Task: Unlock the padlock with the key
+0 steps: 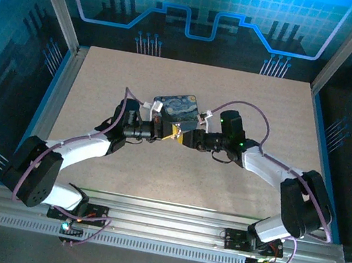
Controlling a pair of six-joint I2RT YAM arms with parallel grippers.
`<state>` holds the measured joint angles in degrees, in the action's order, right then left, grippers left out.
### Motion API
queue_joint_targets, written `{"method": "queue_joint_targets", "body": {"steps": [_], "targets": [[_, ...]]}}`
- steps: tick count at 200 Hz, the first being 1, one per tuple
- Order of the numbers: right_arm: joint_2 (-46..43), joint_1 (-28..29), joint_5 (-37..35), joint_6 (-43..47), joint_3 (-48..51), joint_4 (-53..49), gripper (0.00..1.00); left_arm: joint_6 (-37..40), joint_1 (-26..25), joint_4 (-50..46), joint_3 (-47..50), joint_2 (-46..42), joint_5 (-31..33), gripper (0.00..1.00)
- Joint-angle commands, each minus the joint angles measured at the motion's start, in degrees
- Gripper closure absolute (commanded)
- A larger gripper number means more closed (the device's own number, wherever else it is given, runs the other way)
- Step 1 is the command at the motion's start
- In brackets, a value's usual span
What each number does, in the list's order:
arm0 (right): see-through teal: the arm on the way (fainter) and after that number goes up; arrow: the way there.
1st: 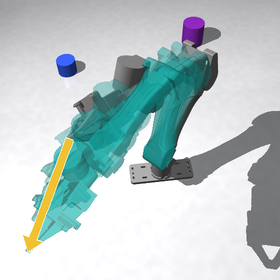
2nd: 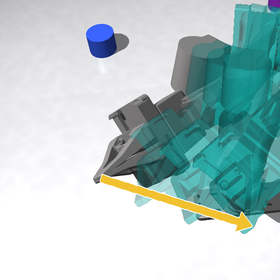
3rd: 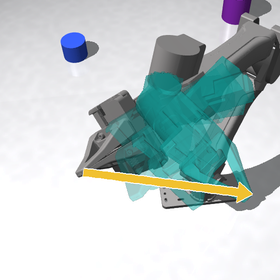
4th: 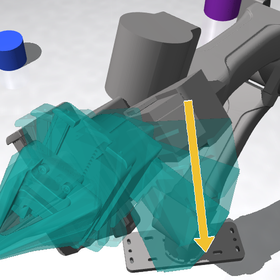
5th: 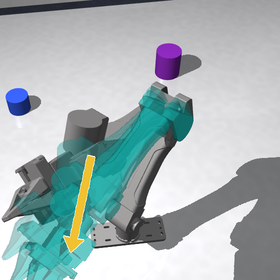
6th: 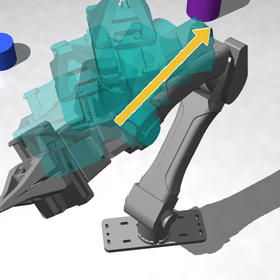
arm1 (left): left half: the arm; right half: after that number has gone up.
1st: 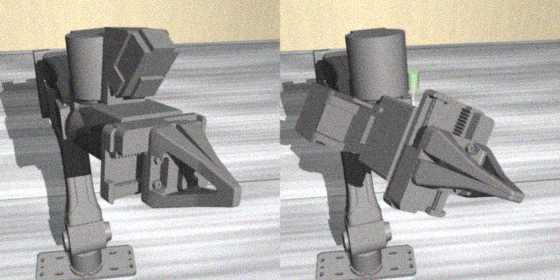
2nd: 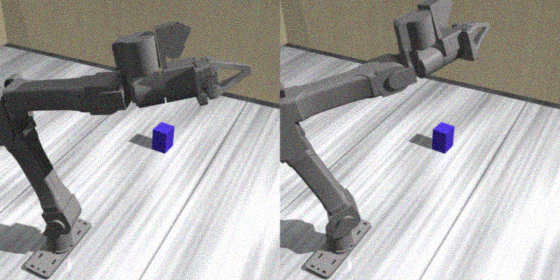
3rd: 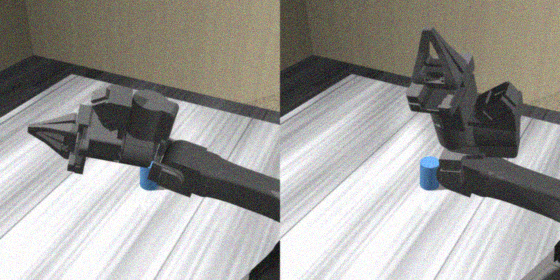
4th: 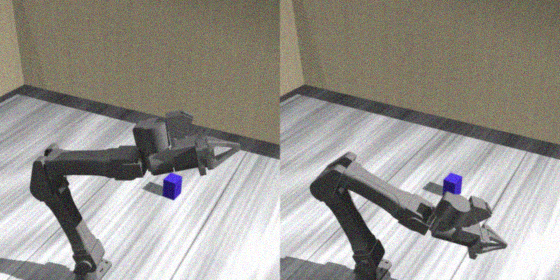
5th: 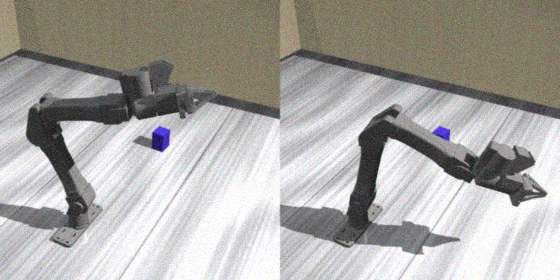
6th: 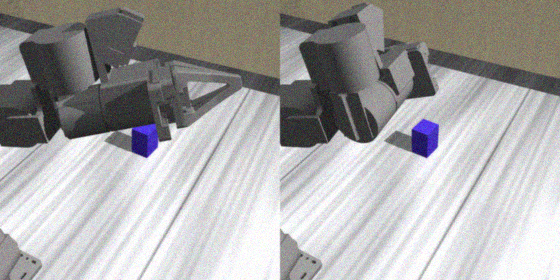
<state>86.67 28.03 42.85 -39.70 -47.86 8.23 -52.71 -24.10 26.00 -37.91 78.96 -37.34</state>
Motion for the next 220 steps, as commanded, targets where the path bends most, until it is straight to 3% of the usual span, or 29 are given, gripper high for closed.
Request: {"method": "queue_joint_targets", "body": {"steps": [1,81,115,185,220], "targets": [[1.0,-1.2,3.1,-1.0,0.5,4.8,0.6,2.3,0.6,1.6,-1.6,0.8,-3.0,1.0],[2.3,-2.2,4.8,-5.5,1.0,12.8,0.64,0.1,0.6,4.6,-2.1,2.0,-5.0,1.0],[2.4,-2.1,5.2,-6.0,0.7,13.3,0.73,-1.2,0.5,6.5,-1.9,2.3,-5.5,1.0],[2.7,-2.2,5.4,-9.9,1.3,18.1,0.75,-3.6,0.6,9.9,-1.1,2.9,-6.8,1.0],[2.6,-1.9,5.9,-11.8,1.3,20.8,0.83,-4.8,0.6,11.5,-0.9,3.0,-7.2,1.0]]}}
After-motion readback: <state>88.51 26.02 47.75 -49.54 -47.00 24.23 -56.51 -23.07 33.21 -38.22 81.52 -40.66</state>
